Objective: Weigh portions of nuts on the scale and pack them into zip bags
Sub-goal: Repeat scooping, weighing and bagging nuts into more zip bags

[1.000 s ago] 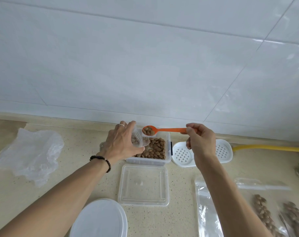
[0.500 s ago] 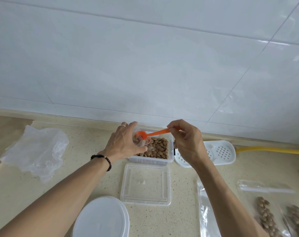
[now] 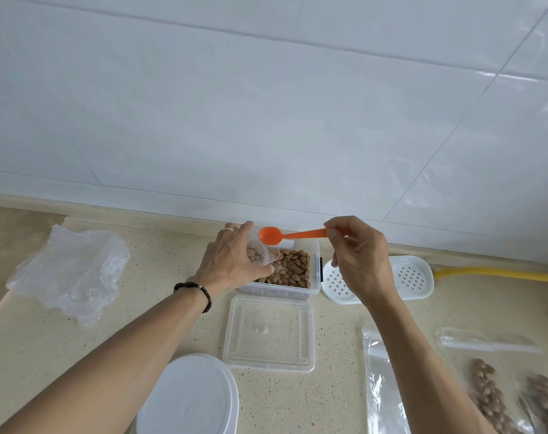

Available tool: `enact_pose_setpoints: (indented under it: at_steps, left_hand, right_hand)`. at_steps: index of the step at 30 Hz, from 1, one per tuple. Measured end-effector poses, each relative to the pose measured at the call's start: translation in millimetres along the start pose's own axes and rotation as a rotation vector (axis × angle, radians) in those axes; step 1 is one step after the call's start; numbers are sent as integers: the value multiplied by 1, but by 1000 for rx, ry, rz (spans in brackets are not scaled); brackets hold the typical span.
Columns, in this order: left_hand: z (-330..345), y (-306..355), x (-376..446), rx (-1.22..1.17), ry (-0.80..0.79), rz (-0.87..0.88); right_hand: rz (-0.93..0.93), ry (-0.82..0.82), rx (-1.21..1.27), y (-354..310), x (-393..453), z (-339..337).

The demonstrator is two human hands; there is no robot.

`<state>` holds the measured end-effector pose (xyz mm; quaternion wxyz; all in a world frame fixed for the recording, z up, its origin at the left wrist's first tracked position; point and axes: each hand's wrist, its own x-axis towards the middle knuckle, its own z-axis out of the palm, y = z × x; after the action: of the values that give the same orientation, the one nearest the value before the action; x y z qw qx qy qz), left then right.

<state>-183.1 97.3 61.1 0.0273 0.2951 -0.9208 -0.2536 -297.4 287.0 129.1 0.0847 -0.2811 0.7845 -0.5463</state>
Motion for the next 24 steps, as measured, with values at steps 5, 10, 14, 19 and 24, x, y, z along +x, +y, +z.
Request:
enact_pose_setpoints:
  at_steps: [5,10,14,19,24]
  left_hand:
    - [-2,-6,-5,55,4,-9]
    - [-4,-19,-15,108,13,-27]
    - [-6,-32,-22,142,11,-46]
    - [-8,-44,-27,183,17,-45]
    - [-8,-43,-26,184,16,-44]
  right_hand:
    - [115,180,-12,21,3,-2]
    - [260,136,-160,61,-2,16]
    - [307,53,-149,73,-6,39]
    - [422,-59,-78,70,-4,57]
    - [589,85,91,72,-3,51]
